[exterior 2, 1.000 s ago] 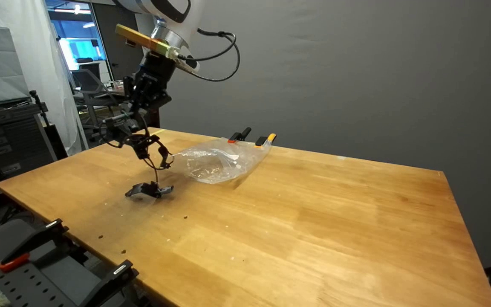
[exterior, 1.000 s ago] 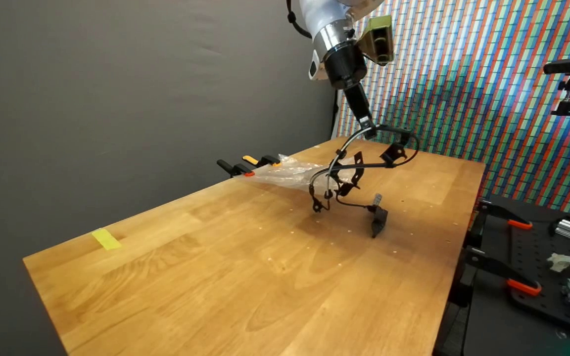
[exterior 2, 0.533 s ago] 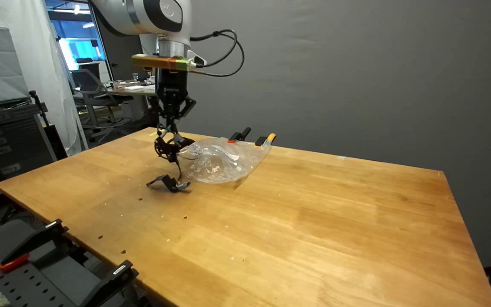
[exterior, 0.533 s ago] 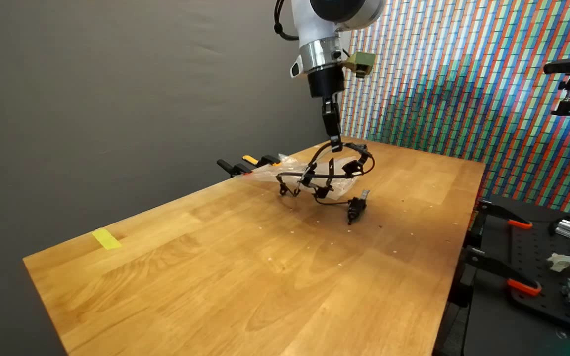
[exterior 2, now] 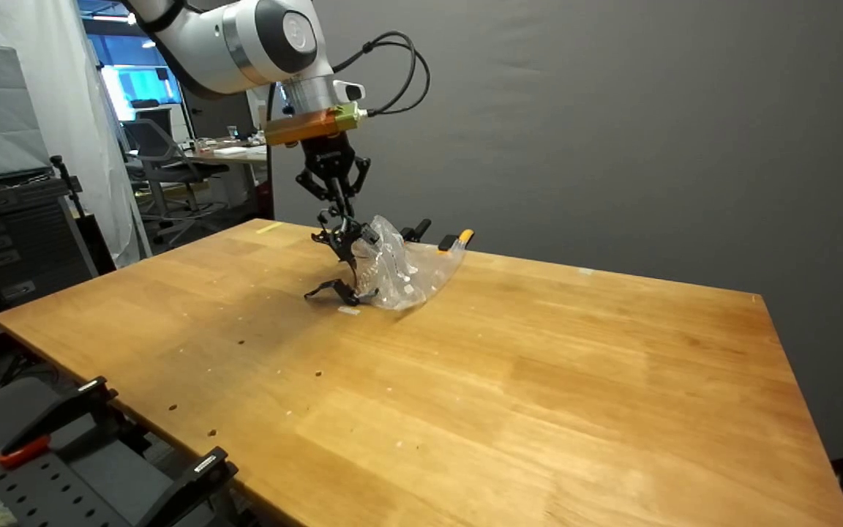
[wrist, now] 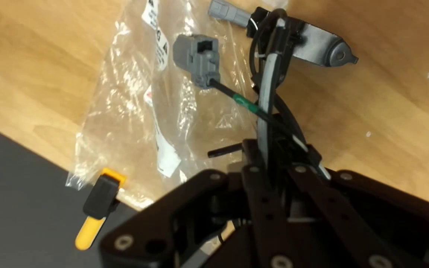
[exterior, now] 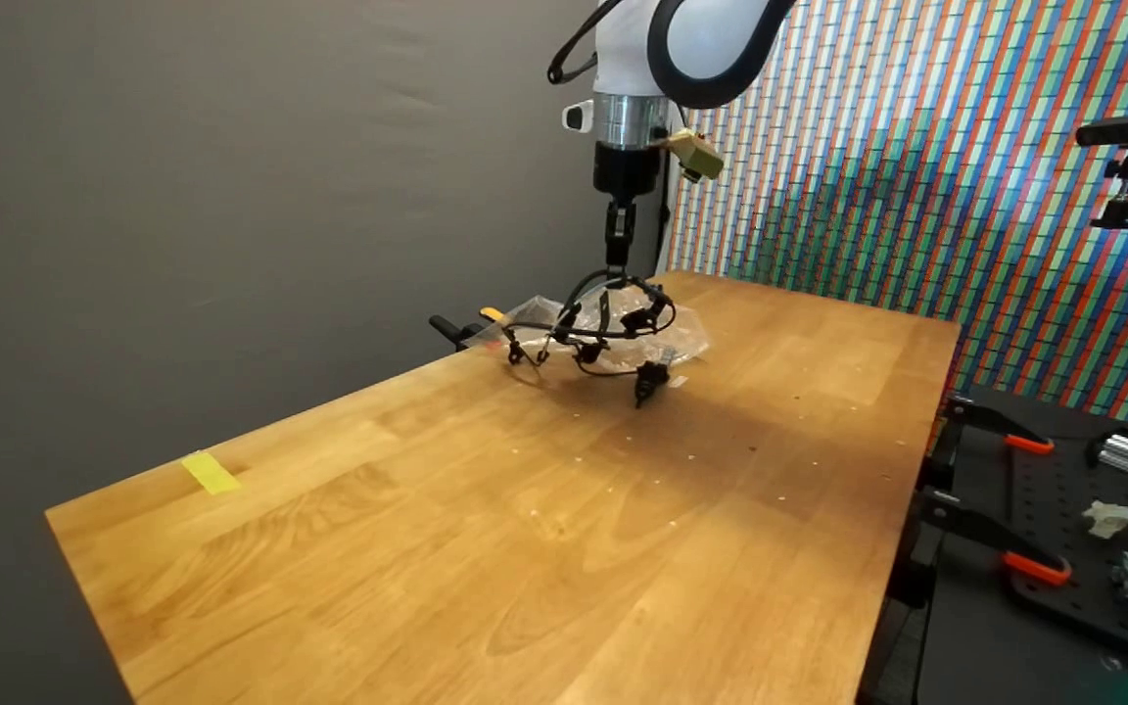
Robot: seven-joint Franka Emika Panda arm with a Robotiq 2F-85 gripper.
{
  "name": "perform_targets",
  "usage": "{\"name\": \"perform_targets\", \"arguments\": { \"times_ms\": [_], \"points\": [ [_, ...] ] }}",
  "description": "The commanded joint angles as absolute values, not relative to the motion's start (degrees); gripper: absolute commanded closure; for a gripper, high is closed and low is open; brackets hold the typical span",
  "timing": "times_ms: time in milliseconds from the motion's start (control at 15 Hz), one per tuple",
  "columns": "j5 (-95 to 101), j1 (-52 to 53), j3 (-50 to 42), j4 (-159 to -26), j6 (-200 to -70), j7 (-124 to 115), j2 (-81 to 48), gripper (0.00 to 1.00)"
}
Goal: Take the object from the plastic and put it on the table
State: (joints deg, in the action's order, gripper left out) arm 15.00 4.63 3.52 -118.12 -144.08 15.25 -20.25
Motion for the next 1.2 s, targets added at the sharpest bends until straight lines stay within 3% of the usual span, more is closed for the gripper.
{"name": "perform_targets", "arguments": {
  "times_ms": [0, 333, 600, 800, 1133],
  "points": [
    [22.32, 5.94, 0.79, -121.83, -156.13, 10.77, -18.2, 0.69],
    [35.98, 9.74, -8.16, -127.06, -174.92, -1.97, -16.96, 0.35],
    [39.19, 11.79, -12.57, -130.45, -178.91, -7.48, -15.31, 0.05],
    [37.17, 11.08, -11.33, -132.96, -174.79, -7.39, -13.11, 0.0],
    [32.39, 12.54, -10.34, -133.33, -149.65, -6.65, -8.22, 0.0]
  ]
}}
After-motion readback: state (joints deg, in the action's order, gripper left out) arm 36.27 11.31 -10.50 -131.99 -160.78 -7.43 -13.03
